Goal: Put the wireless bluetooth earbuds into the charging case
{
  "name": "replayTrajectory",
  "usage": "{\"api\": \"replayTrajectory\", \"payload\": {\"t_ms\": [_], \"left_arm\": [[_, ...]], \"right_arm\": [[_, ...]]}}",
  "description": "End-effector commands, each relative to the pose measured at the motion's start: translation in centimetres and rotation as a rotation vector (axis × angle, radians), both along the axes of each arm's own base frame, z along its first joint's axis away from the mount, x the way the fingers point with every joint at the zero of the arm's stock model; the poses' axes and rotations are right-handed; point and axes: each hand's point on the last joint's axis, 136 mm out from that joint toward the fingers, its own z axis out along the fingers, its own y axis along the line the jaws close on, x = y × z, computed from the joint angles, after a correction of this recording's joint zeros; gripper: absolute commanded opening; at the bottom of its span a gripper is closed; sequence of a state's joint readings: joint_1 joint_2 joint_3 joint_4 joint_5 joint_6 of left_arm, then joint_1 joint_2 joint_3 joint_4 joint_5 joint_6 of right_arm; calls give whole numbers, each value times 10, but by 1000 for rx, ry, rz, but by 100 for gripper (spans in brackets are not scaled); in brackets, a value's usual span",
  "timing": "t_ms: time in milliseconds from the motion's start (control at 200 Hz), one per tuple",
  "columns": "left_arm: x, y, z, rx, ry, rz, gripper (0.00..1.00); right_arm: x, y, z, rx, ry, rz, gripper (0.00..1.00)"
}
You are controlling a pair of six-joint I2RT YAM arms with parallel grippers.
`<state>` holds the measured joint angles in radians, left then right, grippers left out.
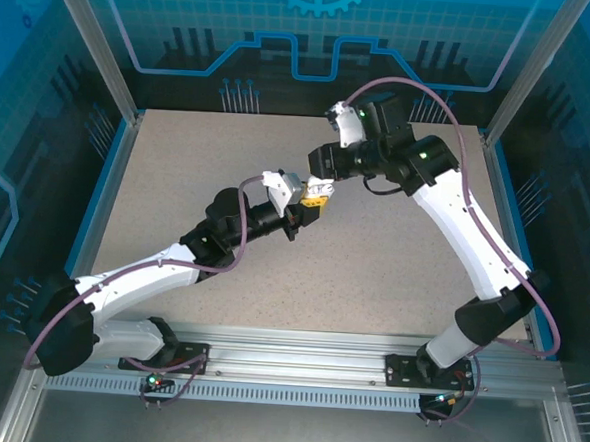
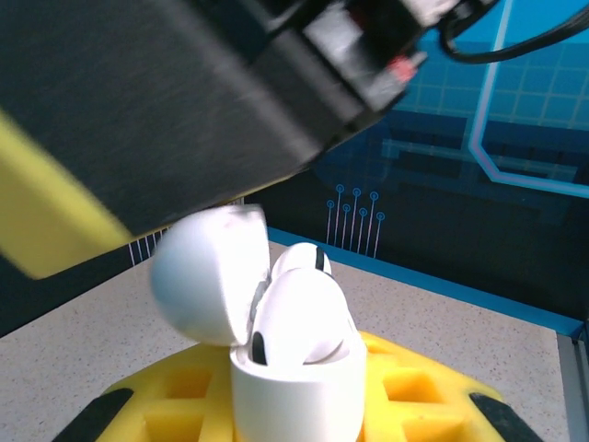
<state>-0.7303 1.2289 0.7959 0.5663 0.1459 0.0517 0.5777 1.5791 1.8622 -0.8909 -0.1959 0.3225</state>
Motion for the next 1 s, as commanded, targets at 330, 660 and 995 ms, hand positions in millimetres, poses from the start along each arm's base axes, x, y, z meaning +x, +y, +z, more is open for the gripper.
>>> {"api": "replayTrajectory", "payload": {"t_ms": [330, 660, 995], "left_arm": [[9, 8, 41, -91, -82, 63, 0], [32, 14, -48, -60, 196, 169, 0], [45, 6, -194, -110, 754, 256, 0]], "right_arm": [[-15, -30, -7, 39, 12, -116, 45], [15, -128, -20, 176, -4, -522, 65], [-6, -149, -137, 75, 176, -644, 64]]}}
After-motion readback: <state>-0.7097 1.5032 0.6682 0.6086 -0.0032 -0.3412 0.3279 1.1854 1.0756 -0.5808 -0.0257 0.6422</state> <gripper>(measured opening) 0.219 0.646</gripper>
